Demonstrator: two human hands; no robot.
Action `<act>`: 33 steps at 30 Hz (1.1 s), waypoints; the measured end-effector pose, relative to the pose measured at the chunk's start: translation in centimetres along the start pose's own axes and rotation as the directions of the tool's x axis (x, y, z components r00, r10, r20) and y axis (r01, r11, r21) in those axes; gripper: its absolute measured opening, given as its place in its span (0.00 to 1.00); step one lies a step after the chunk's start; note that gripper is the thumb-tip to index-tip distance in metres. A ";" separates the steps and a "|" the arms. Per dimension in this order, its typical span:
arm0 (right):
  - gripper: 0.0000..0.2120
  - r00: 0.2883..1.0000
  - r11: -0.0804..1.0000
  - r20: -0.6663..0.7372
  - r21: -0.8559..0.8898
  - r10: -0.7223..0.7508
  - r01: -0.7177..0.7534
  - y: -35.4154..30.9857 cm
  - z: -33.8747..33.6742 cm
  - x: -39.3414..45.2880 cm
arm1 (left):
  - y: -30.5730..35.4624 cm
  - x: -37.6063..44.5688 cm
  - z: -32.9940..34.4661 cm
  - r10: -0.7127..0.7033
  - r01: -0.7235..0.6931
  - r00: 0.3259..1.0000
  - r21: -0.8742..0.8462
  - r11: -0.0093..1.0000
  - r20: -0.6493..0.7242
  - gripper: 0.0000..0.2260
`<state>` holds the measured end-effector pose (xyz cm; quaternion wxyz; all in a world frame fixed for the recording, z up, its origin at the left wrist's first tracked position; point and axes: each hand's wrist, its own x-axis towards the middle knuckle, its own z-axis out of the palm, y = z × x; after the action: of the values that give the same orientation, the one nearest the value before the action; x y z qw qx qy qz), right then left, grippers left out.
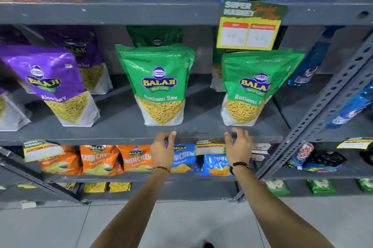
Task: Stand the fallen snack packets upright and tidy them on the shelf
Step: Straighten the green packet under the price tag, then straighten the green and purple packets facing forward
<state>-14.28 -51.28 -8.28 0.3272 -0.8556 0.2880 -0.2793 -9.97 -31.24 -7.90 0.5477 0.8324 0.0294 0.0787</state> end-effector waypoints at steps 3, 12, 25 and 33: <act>0.20 0.971 0.991 0.236 0.132 -0.034 0.002 -4.5 3.3 -2.3 | -1.9 2.9 -4.3 -0.122 0.115 0.991 -0.095 0.989 -0.064 0.17; 0.39 0.835 0.927 0.541 0.251 0.104 -0.279 -12.3 8.6 -3.0 | -2.4 10.7 -9.2 -0.191 0.144 0.876 0.139 0.980 0.442 0.39; 0.27 0.885 0.948 0.457 0.233 0.091 -0.219 -12.2 10.0 -1.8 | -1.9 11.8 -6.7 -0.152 0.076 0.916 0.210 0.975 0.372 0.27; 0.26 0.920 0.961 0.380 0.202 0.101 -0.189 -12.7 10.0 -2.4 | -1.6 11.7 -6.8 -0.148 0.082 0.925 0.198 0.977 0.350 0.23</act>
<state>-5.28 -37.76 -6.15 0.4939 -0.8238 0.2500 -0.1220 0.52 -22.88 -5.62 0.4702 0.8753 -0.0161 -0.1115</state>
